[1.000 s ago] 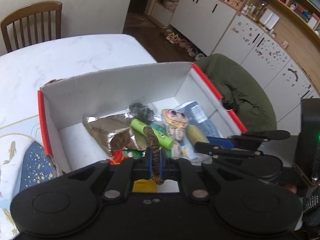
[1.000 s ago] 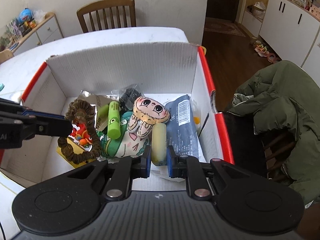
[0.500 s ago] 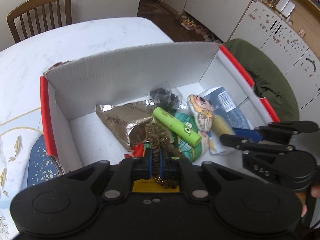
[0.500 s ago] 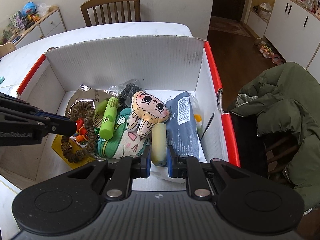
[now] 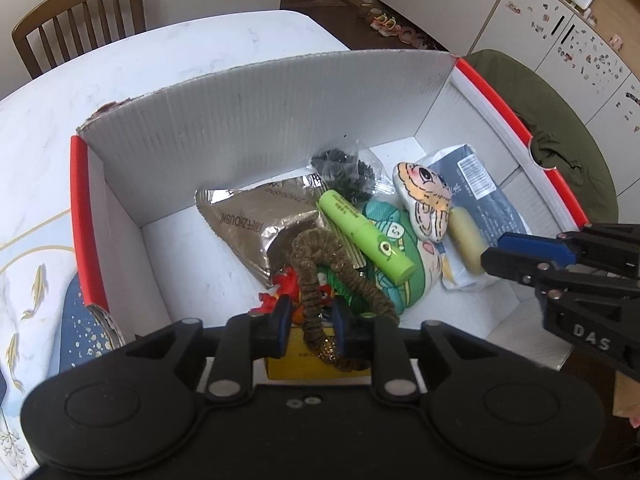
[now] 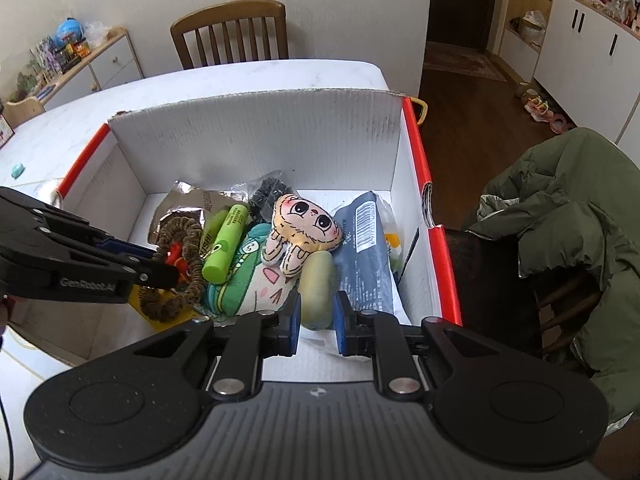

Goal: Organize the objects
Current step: 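Open both tools to release the cylinder and bracelet into the box, then withdraw both tools from the box toward the white bag and teal stone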

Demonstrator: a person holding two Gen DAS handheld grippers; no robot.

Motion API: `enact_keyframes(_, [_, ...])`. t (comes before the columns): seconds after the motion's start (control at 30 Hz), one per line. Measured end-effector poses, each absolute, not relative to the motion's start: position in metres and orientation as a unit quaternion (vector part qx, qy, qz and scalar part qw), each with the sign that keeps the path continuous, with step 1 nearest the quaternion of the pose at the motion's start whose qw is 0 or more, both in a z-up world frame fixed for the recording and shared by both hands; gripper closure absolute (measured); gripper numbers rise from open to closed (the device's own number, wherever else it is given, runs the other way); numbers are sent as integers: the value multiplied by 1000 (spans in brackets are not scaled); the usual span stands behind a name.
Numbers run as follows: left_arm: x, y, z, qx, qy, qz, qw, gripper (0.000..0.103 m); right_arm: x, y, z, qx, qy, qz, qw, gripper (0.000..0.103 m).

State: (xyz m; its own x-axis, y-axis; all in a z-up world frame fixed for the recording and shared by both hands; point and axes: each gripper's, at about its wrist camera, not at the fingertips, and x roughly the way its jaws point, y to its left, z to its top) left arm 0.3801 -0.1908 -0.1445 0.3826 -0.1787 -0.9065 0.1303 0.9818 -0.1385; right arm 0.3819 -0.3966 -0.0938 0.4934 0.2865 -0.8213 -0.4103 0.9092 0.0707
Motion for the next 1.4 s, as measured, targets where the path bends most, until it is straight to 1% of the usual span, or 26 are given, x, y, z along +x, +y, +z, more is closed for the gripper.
enact_keyframes(0.07, [378,-190,-143,-23,547,-93,832,71,379,-398,-91,-61,460,206,861,83])
enact_keyframes(0.1, [377,-190,-142,-22,545,-95,833,70,378,-399,-89,-58,460,209,861,81])
enact_keyframes(0.17, [374,-190,-138,-19,540,-95,836,64,374,-401,-84,-50,459,216,860,75])
enact_keyframes(0.4, [363,-192,-120,-16,519,-96,849,51,364,-405,-69,-35,447,229,864,72])
enact_keyframes(0.43, [361,-192,-117,-15,515,-96,852,49,362,-405,-67,-33,446,232,864,71])
enact_keyframes(0.5, [356,-192,-111,-15,507,-95,856,46,359,-406,-63,-29,440,235,867,62])
enact_keyframes(0.53, [353,-191,-108,-16,503,-95,859,44,356,-406,-59,-27,435,237,868,55])
enact_keyframes(0.57, [351,-190,-104,-18,500,-96,861,44,354,-407,-57,-24,432,240,869,53])
enact_keyframes(0.7, [341,-188,-92,-25,485,-99,869,39,347,-407,-46,-19,421,248,872,53])
enact_keyframes(0.8, [333,-186,-81,-31,471,-97,876,38,341,-405,-40,-19,415,255,873,52])
enact_keyframes(0.87, [327,-184,-75,-33,462,-95,881,33,337,-404,-36,-17,410,258,874,48])
enact_keyframes(1.0, [315,-179,-62,-29,441,-85,893,26,330,-401,-29,-9,403,267,875,44])
enact_keyframes(1.07, [308,-177,-56,-20,429,-77,900,20,326,-400,-25,-1,399,271,876,39])
enact_keyframes(1.2, [297,-164,-45,-25,412,-71,908,18,317,-394,-18,4,387,275,880,36])
enact_keyframes(1.27, [291,-157,-40,-24,402,-67,913,16,313,-388,-15,7,382,276,882,33])
enact_keyframes(1.4, [281,-140,-30,-24,387,-64,920,12,305,-374,-7,11,374,276,885,31])
